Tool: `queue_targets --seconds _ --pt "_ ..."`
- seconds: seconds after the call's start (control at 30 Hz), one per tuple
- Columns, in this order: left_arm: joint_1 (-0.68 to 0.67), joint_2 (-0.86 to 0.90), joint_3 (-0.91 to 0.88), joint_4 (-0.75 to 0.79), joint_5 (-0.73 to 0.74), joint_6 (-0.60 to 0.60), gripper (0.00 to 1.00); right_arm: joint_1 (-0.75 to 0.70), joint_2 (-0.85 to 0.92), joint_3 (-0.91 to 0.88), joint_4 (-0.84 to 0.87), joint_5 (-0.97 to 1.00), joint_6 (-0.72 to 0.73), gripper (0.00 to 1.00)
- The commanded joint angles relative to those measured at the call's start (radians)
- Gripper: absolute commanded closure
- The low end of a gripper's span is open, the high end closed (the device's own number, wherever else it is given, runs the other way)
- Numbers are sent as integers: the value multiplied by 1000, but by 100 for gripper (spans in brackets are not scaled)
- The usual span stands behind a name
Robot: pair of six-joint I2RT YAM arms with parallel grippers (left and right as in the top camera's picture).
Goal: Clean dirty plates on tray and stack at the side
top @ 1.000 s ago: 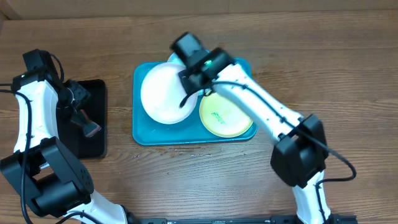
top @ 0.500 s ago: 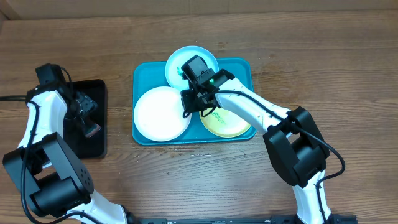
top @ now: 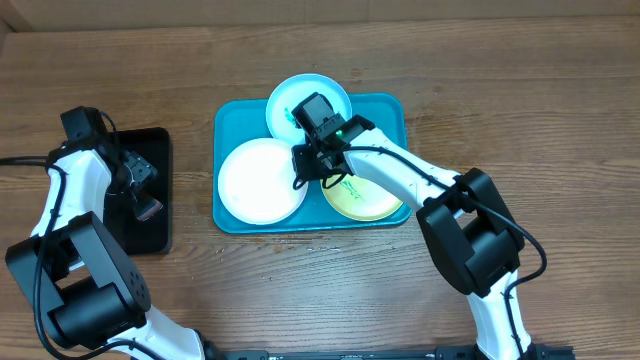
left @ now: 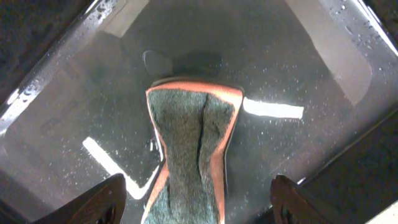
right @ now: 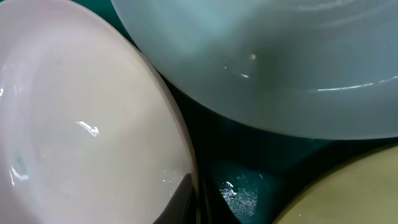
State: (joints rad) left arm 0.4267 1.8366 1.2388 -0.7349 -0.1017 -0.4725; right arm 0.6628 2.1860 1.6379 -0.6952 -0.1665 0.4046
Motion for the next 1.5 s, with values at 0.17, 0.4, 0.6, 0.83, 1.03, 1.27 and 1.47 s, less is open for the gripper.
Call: queue_targets --seconds 0.17,0.4,0.6,0.83,1.03,1.27,1.47 --pt "7 31 -32 37 -36 -6 32 18 16 -16 -12 9 58 96" --pt "13 76 -32 32 -35 -6 30 30 33 -16 15 10 64 96" --pt "13 76 -32 36 -39 2 78 30 33 -16 17 17 62 96" --pt "13 64 47 -43 -65 10 96 30 33 -16 17 17 60 96" --pt "11 17 213 -245 -8 35 96 30 33 -16 18 37 60 96" --pt "-24 -32 234 -280 404 275 96 30 33 -16 21 133 60 96" --pt "-153 -32 212 -271 544 414 96 30 33 -16 22 132 60 96"
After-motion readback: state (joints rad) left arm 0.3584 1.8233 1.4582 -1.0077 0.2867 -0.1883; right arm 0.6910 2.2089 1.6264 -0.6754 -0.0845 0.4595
